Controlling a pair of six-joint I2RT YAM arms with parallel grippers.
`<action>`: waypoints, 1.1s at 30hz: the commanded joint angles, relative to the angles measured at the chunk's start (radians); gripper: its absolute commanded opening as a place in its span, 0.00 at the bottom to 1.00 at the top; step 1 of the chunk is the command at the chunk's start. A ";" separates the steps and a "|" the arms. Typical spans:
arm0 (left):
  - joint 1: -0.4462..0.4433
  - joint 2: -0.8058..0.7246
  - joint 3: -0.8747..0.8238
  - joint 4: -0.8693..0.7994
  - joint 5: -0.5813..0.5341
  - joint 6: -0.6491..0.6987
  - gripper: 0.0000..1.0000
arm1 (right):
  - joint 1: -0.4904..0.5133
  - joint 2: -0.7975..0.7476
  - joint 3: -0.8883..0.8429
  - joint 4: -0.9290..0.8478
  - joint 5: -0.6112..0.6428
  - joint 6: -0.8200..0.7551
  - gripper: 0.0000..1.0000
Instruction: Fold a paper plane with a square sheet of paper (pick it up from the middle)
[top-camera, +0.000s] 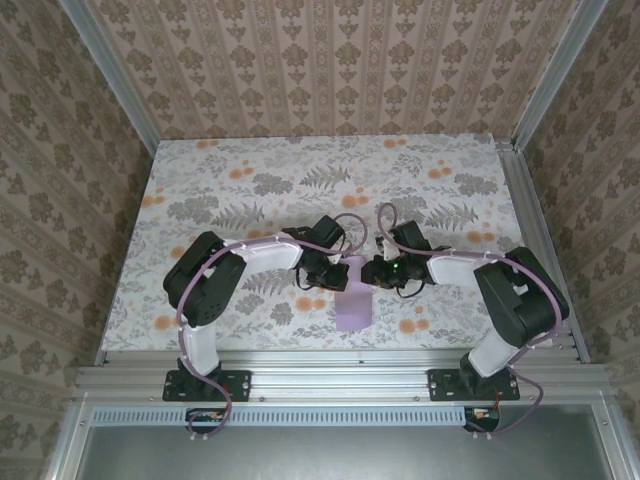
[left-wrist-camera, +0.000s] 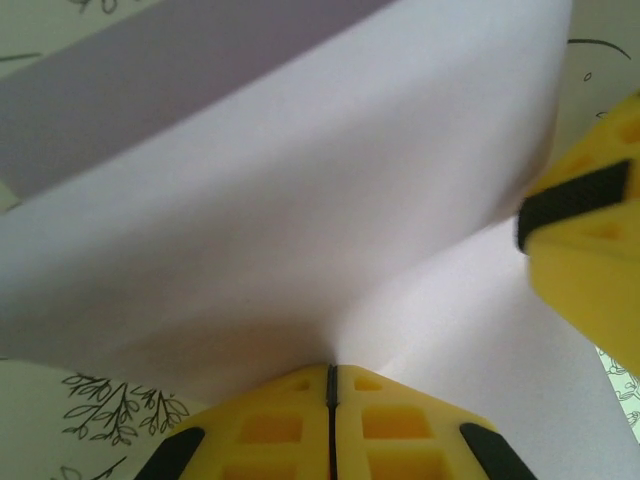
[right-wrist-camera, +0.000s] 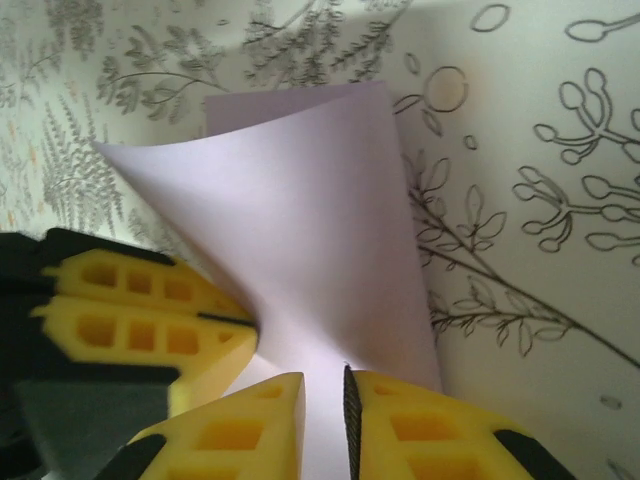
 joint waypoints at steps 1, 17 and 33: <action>-0.008 0.042 -0.053 -0.059 -0.104 0.048 0.08 | -0.007 0.036 0.011 0.017 0.040 0.014 0.19; -0.006 0.050 -0.082 -0.069 -0.148 0.105 0.07 | -0.035 0.033 0.045 0.030 0.033 0.015 0.10; -0.005 0.045 -0.094 -0.064 -0.143 0.128 0.07 | -0.034 0.151 0.120 0.018 0.070 -0.018 0.04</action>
